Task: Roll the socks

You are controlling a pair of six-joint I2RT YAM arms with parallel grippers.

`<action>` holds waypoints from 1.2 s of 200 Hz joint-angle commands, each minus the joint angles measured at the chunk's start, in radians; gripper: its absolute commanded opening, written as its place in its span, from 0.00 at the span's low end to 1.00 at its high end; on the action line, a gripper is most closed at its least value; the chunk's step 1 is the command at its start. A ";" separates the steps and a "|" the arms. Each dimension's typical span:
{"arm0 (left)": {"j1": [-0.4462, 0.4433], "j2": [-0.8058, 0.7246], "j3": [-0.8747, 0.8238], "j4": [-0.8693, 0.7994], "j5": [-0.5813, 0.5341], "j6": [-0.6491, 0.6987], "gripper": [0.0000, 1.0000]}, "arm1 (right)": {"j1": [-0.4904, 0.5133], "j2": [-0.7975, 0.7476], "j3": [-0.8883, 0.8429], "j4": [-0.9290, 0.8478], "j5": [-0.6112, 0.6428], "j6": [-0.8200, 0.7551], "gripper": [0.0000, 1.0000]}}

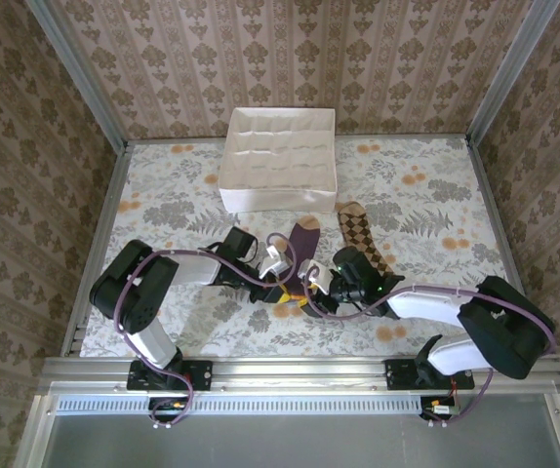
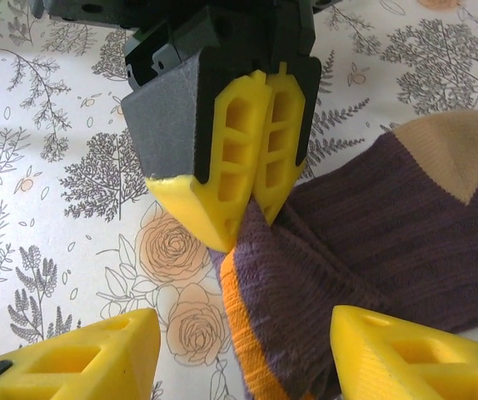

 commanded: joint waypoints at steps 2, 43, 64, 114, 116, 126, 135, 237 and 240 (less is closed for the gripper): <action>0.010 0.000 -0.025 0.009 0.048 -0.013 0.00 | -0.007 0.060 0.039 0.057 -0.068 -0.058 0.58; 0.021 -0.005 -0.040 0.045 0.064 -0.016 0.00 | -0.024 0.149 0.091 0.031 -0.141 -0.070 0.58; 0.030 -0.010 -0.042 0.052 0.069 -0.017 0.00 | -0.033 0.175 0.091 0.025 -0.165 -0.069 0.58; 0.053 -0.022 -0.065 0.111 0.080 -0.049 0.00 | -0.035 0.197 0.070 0.016 -0.164 -0.033 0.51; 0.053 -0.022 -0.066 0.111 0.078 -0.049 0.00 | -0.035 0.197 0.068 0.018 -0.162 -0.029 0.51; 0.054 -0.021 -0.065 0.109 0.073 -0.051 0.00 | -0.035 0.191 0.054 0.034 -0.154 -0.012 0.50; 0.054 -0.019 -0.065 0.106 0.073 -0.051 0.00 | -0.035 0.188 0.041 0.046 -0.150 0.001 0.49; 0.050 -0.079 -0.147 0.245 -0.041 -0.105 0.15 | -0.034 0.207 0.115 -0.132 -0.035 0.133 0.01; 0.049 -0.087 -0.159 0.269 -0.054 -0.113 0.17 | -0.034 0.209 0.121 -0.148 -0.026 0.143 0.00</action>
